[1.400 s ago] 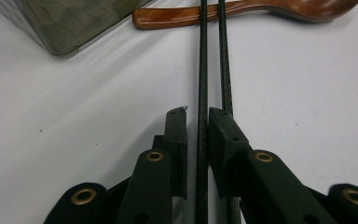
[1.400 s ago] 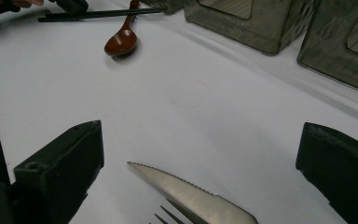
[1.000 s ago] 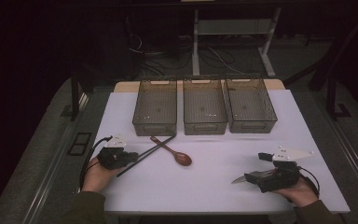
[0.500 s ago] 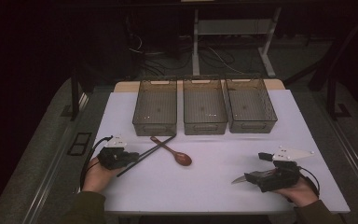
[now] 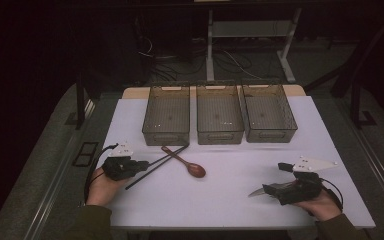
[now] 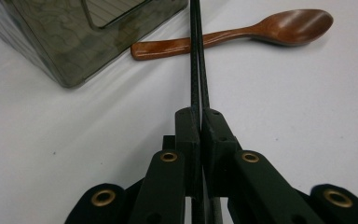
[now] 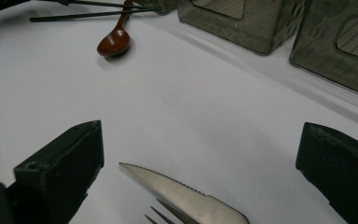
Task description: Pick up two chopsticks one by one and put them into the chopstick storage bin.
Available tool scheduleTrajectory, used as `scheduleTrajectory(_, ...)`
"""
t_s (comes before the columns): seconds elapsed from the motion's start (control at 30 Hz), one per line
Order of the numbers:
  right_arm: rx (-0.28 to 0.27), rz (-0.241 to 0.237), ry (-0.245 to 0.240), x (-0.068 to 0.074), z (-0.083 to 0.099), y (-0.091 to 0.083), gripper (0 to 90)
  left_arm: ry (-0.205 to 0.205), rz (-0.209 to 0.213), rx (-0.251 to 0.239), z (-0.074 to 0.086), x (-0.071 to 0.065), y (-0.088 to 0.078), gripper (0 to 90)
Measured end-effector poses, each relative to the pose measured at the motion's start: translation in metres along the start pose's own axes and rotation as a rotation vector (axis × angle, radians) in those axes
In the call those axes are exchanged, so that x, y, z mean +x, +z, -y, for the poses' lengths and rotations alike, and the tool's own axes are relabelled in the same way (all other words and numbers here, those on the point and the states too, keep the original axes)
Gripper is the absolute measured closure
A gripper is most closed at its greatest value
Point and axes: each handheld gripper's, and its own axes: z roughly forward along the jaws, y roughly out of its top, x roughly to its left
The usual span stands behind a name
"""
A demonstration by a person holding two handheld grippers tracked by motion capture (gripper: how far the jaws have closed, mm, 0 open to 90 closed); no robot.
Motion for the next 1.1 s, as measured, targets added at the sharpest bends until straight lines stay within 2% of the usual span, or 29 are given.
scheduleTrajectory(0.3,0.019,0.024,0.017,-0.011,0.002,0.004,1.1,0.003,-0.006,-0.034,-0.004,-0.005,-0.012,85.3)
scheduleTrajectory(0.77,0.018,0.026,0.014,-0.01,0.002,0.003,1.1,-0.01,0.019,-0.074,-0.015,-0.017,-0.026,85.2)
scheduleTrajectory(1.1,0.012,0.025,0.013,-0.01,0.002,0.003,1.1,-0.033,0.005,-0.095,-0.029,-0.028,-0.029,85.2)
